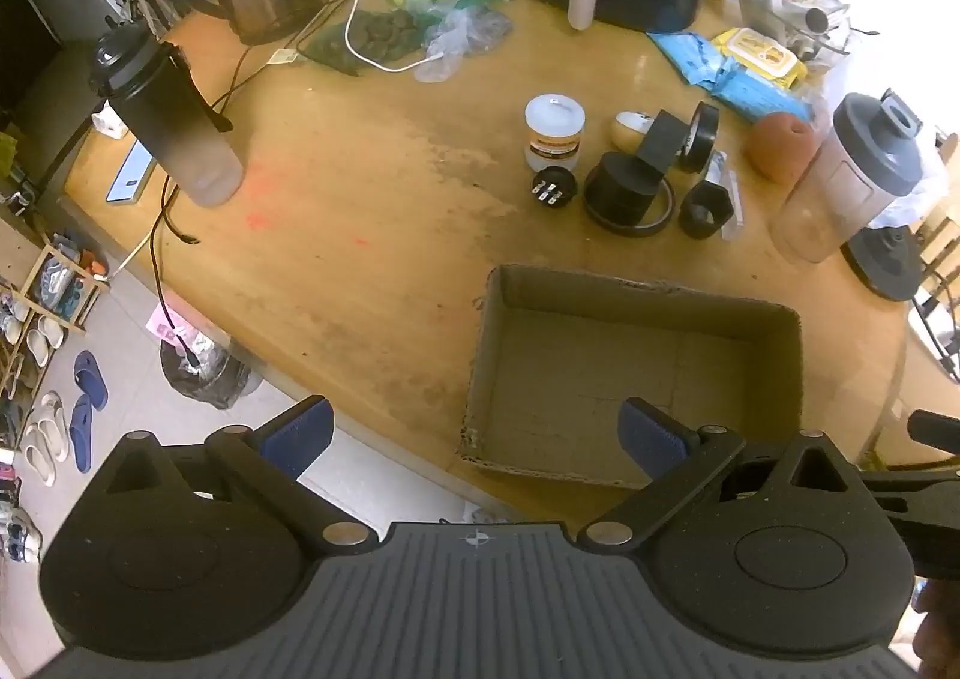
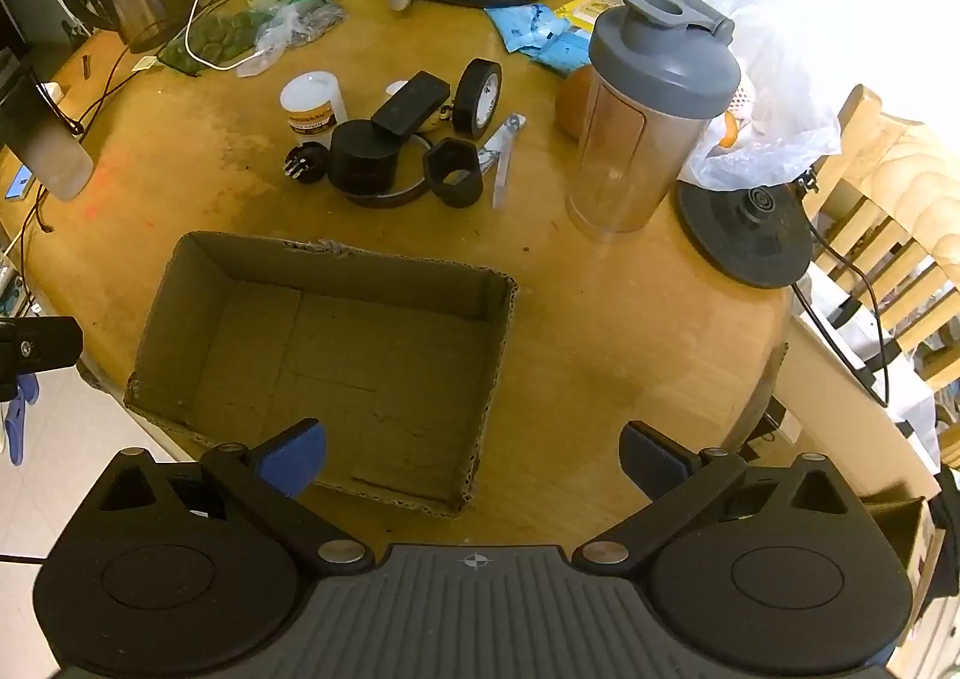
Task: Organize rigid objects
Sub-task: 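Move both tools from above the cardboard box toward the black parts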
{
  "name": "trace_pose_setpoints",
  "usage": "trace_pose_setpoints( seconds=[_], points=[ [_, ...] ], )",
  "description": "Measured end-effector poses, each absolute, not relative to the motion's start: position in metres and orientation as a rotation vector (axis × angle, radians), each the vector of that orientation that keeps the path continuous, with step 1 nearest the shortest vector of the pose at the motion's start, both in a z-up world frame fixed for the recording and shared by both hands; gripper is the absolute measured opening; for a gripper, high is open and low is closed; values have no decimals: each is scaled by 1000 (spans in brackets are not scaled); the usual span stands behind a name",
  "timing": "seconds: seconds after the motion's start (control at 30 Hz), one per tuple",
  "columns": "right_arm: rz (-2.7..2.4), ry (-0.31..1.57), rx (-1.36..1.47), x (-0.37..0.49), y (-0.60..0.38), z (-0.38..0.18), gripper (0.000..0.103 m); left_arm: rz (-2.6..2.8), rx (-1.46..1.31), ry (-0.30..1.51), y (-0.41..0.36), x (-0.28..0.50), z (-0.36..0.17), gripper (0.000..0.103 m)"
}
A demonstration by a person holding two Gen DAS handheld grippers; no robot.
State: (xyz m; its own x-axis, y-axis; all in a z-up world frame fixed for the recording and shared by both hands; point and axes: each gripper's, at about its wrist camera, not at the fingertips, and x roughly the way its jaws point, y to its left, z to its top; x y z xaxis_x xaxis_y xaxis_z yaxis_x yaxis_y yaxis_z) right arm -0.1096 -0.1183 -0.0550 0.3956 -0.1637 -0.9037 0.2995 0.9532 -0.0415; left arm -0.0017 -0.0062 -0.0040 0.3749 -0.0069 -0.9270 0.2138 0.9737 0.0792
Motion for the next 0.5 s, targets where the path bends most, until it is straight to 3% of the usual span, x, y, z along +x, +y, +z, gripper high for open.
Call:
trace_pose_setpoints(
  seconds=[0.5],
  points=[
    [-313, 1159, 126, -96, -112, -60, 103, -194, 172, 1197, -1, 5, -13, 103]
  ],
)
